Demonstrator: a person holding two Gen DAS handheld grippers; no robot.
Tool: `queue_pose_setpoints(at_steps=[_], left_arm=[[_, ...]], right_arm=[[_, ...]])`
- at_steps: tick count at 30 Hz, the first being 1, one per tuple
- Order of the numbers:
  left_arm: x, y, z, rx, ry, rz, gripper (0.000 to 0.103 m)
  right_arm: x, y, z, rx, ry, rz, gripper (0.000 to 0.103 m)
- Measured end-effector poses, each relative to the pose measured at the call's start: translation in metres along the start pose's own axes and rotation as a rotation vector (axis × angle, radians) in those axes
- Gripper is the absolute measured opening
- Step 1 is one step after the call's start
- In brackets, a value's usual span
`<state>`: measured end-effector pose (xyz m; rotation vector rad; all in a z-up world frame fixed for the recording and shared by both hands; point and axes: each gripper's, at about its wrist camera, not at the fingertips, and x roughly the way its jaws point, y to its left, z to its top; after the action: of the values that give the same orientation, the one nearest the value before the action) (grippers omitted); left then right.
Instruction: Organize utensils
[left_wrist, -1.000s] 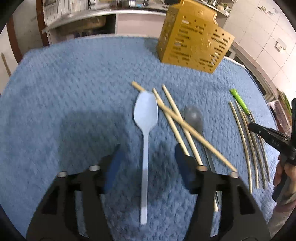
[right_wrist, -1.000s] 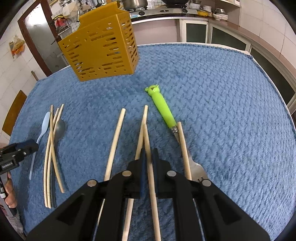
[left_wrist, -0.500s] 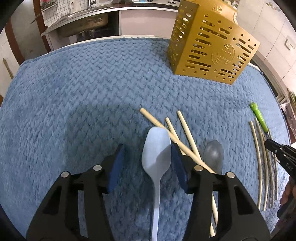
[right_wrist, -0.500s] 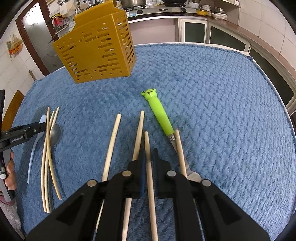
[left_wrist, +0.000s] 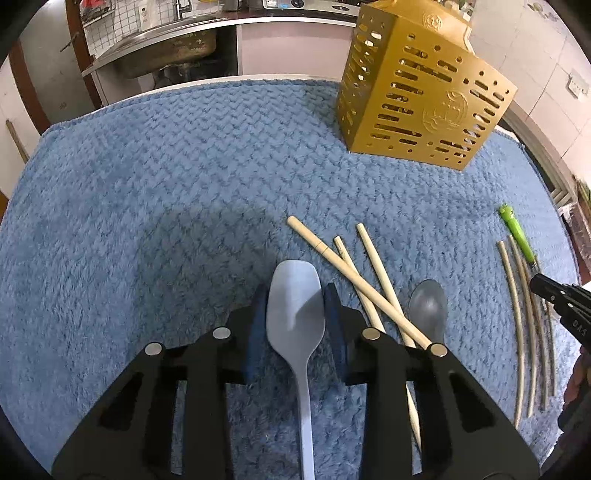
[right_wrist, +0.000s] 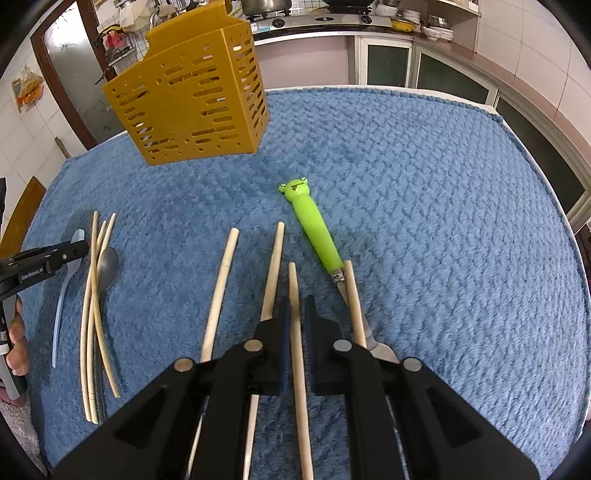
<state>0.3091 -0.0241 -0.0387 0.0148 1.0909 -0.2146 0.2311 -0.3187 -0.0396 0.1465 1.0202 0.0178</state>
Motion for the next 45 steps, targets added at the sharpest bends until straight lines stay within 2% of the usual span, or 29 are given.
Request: queue_pose_setpoints(at_steps=[8,12,14,17,21,36,37,38,39,40,41,42,43,45], left_arm=[[-0.037,0.0,-0.008,-0.016,-0.075,-0.022,0.03],[-0.051,-0.001,-0.012,-0.004,-0.111,-0.025,0.03],[-0.055,0.001,-0.013,-0.005,-0.111,-0.03,0.03],[-0.05,0.0,-0.015,-0.002,-0.099,-0.027,0.03],[-0.042,0.004,-0.018,-0.009,-0.078,-0.027,0.03],[-0.04,0.007,-0.024,-0.006,-0.072,-0.027,0.03],[-0.039,0.007,-0.024,-0.005,-0.071,-0.025,0.03],[-0.039,0.007,-0.024,-0.007,-0.068,-0.024,0.03],[-0.038,0.007,-0.024,-0.01,-0.066,-0.025,0.03],[-0.038,0.008,-0.023,-0.015,-0.064,-0.026,0.03],[-0.037,0.008,-0.023,-0.02,-0.063,-0.027,0.03],[-0.036,0.008,-0.023,-0.025,-0.061,-0.031,0.03],[-0.036,0.008,-0.023,-0.027,-0.059,-0.034,0.03],[-0.037,0.008,-0.024,-0.025,-0.062,-0.034,0.03]], right_arm=[[-0.03,0.003,0.004,0.005,-0.071,0.015,0.008],[-0.036,0.003,0.005,-0.005,-0.076,0.01,0.008],[-0.032,0.0,0.006,0.001,-0.062,0.01,0.007],[-0.015,-0.004,0.004,0.0,0.012,0.027,0.008],[0.002,-0.002,0.0,-0.016,0.048,-0.014,0.008],[0.012,0.004,-0.006,-0.03,0.089,-0.009,0.01],[0.013,0.004,-0.005,-0.025,0.094,-0.001,0.013],[0.013,0.003,-0.005,-0.023,0.1,0.009,0.021],[0.014,0.005,-0.005,-0.026,0.108,0.026,0.036],[0.015,0.01,-0.005,-0.049,0.121,0.057,0.047],[0.017,0.016,-0.006,-0.082,0.132,0.078,0.07],[0.02,0.027,-0.008,-0.135,0.149,0.081,0.078],[0.023,0.037,-0.011,-0.185,0.153,0.03,0.078],[0.025,0.043,-0.01,-0.174,0.145,-0.021,0.078]])
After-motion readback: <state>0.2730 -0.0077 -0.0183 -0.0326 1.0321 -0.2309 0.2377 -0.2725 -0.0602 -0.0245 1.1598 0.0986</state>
